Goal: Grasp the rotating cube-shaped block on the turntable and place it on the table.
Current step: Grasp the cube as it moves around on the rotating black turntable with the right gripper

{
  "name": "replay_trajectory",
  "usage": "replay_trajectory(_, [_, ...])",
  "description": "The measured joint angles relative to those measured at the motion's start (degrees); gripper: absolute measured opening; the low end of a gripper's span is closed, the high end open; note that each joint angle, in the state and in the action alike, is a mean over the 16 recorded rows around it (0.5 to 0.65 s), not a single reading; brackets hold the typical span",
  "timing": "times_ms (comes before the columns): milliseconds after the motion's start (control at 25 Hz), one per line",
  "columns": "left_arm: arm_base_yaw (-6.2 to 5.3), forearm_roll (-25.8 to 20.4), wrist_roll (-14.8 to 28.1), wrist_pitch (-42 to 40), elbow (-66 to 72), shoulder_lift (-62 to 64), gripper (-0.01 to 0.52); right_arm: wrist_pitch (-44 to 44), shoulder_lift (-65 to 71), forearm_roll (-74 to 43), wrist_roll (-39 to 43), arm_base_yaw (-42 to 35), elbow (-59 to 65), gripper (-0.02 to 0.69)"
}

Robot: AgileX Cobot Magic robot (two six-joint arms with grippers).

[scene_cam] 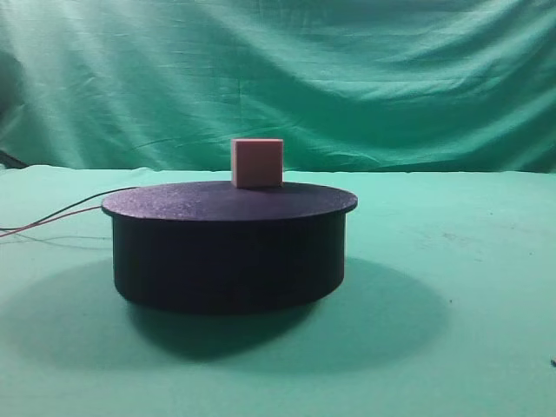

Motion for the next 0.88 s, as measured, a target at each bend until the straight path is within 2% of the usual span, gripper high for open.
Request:
replay_trajectory(400, [0.0,0.0,0.0,0.0,0.0,0.0,0.0,-1.49,0.0,1.04,0.17,0.0,0.03,0.049])
replay_trajectory(720, [0.0,0.0,0.0,0.0,0.0,0.0,0.0,-13.14,-0.03,7.69,0.87,0.0,-0.48,0.049])
replay_trajectory(880, [0.0,0.0,0.0,0.0,0.0,0.0,0.0,-14.91,0.9,10.49,0.85,0.0,-3.6,0.049])
